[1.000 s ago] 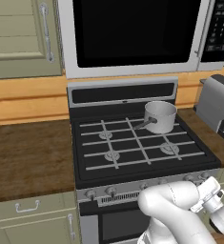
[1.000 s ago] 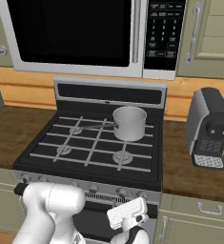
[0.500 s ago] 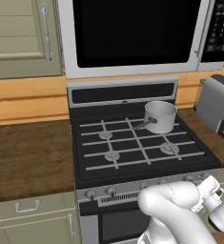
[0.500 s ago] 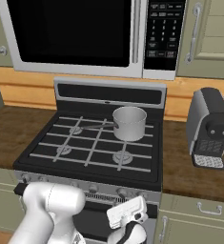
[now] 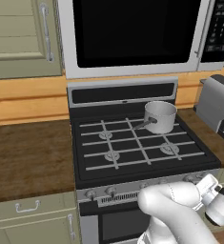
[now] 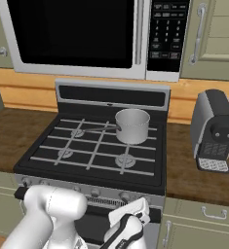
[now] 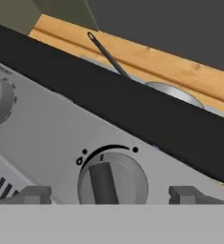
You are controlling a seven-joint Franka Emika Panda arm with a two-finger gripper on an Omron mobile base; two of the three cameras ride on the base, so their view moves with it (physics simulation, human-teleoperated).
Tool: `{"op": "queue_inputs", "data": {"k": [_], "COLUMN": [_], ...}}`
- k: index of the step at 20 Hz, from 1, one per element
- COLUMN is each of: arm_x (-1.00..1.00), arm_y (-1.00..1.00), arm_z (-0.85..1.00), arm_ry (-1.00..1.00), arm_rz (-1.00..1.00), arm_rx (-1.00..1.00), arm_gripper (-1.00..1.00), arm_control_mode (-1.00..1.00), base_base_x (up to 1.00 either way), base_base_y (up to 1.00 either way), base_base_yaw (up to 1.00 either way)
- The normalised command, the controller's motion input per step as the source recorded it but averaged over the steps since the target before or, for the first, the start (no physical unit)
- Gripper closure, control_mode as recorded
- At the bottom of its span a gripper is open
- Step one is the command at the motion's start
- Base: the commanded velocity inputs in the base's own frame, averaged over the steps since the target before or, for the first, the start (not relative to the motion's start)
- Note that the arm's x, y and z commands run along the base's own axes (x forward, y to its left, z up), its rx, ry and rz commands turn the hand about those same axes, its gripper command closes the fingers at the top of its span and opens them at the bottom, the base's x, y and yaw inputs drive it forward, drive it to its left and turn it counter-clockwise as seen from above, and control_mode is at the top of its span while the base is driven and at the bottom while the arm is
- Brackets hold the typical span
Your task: Turn off the rear right burner of the stove.
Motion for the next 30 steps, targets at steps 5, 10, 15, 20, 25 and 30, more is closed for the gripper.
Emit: {"op": "queue_inputs", "data": {"k": [5,10,15,20,25,30], "arm_x": [0.04,0.0,0.0,0.0,0.0,0.08], "arm_y": [0.0,0.0,-0.06,-0.2,-0.41,-0.62], "arm_z": [0.19,0.55,0.61,0.57,0.65,0.77], "arm_ry": [0.0,-0.06,-0.05,0.0,0.0,0.0], "arm_rz": [0.0,0.0,0.0,-0.01,-0.02,0.0], "arm_rx": [0.0,0.01,0.11,0.27,0.34,0.39], "arm_gripper": [1.0,1.0,1.0,1.0,1.0,1.0], "arm_control_mode": [-1.0,-1.0,-1.0,-1.0,-1.0,-1.0], "base_base_x": [0.0,0.0,0.0,0.0,0.0,0.0], "base_base_y": [0.0,0.0,0.0,0.0,0.0,0.0], "base_base_yaw": [0.0,0.0,0.0,0.0,0.0,0.0]}}
